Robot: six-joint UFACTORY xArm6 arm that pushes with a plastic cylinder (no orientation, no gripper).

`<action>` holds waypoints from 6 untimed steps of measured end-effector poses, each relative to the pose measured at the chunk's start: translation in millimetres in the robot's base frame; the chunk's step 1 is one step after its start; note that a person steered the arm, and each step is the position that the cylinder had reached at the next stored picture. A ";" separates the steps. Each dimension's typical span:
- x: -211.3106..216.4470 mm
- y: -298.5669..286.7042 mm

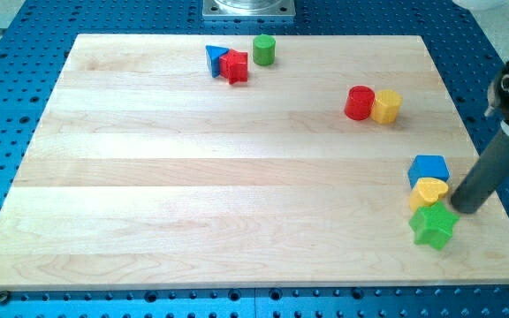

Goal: Place your arm top of yellow hexagon

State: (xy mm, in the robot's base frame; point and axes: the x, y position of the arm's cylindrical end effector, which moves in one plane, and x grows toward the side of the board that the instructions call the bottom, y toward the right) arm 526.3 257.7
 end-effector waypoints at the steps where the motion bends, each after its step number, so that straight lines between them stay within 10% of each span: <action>1: -12.9 6.0; 4: -20.6 10.9; 6: -169.1 36.2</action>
